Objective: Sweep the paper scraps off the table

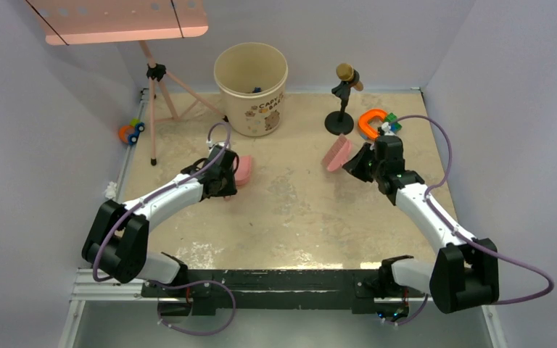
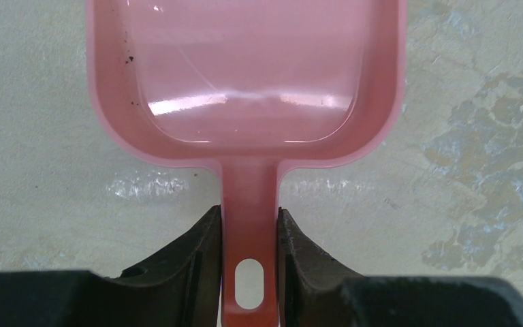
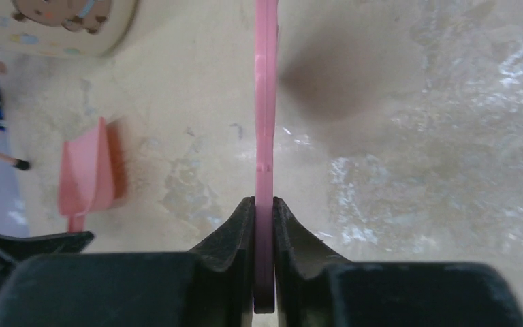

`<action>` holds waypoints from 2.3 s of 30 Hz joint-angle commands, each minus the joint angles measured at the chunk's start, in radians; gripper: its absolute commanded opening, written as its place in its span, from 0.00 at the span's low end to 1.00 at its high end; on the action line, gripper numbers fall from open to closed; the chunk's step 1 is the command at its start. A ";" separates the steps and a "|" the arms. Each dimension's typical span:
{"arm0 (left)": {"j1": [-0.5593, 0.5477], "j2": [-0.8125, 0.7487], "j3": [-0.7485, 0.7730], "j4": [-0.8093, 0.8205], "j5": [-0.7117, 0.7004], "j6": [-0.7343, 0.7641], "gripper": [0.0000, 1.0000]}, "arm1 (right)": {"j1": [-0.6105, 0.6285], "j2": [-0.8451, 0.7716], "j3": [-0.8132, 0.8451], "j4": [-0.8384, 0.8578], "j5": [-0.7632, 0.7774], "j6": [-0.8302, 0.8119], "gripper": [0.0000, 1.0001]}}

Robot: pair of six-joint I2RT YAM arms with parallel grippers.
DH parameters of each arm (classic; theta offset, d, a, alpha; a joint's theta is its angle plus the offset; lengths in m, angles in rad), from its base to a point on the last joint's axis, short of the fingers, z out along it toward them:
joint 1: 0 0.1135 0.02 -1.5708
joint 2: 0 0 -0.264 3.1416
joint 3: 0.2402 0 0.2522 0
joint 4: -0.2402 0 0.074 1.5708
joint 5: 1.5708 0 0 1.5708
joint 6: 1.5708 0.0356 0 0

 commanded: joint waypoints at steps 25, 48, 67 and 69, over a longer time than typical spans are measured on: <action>0.006 0.143 0.228 0.004 -0.007 0.052 0.26 | -0.147 -0.226 0.018 -0.012 -0.113 -0.227 0.99; 0.004 -0.702 0.050 -0.063 -0.085 0.048 0.99 | -0.146 -0.664 0.136 0.028 -0.152 -0.195 0.99; 0.004 -0.941 -0.092 -0.129 -0.156 -0.026 0.99 | -0.147 -0.899 0.012 -0.042 -0.026 -0.213 0.98; 0.004 -0.940 -0.090 -0.129 -0.153 -0.025 0.99 | -0.147 -0.899 0.012 -0.041 -0.026 -0.213 0.98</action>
